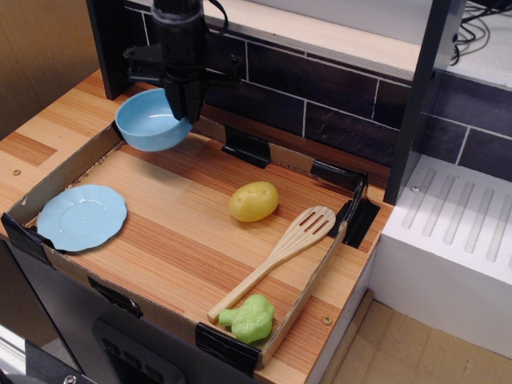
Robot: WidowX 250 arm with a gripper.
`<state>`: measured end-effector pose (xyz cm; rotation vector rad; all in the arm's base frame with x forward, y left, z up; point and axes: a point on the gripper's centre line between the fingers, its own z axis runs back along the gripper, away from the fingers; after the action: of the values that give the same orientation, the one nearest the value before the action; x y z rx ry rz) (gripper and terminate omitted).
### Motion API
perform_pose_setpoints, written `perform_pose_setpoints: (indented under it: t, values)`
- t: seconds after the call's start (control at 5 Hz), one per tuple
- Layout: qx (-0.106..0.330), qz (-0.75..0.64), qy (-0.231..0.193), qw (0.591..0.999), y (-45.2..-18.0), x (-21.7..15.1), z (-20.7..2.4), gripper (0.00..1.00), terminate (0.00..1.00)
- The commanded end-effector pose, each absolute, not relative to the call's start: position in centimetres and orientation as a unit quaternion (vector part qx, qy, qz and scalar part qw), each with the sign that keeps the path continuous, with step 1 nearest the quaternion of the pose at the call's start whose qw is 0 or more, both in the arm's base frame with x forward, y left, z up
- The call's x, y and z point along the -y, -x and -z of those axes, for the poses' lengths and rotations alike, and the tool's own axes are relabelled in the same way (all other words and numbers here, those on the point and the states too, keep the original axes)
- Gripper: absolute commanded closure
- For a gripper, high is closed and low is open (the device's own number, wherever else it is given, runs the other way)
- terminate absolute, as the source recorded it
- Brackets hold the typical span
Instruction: Take bowl off plate
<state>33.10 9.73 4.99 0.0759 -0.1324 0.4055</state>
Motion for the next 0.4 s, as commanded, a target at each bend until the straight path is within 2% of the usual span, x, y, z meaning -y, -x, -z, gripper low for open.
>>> perform_pose_setpoints:
  t: [0.0, 0.2]
  values:
    - [0.096, -0.197, -0.033, 0.975, -34.59, -9.55, -5.82, 0.00, 0.00]
    - [0.101, -0.199, -0.019, 0.975, -34.50, -9.32, -6.61, 0.00, 0.00]
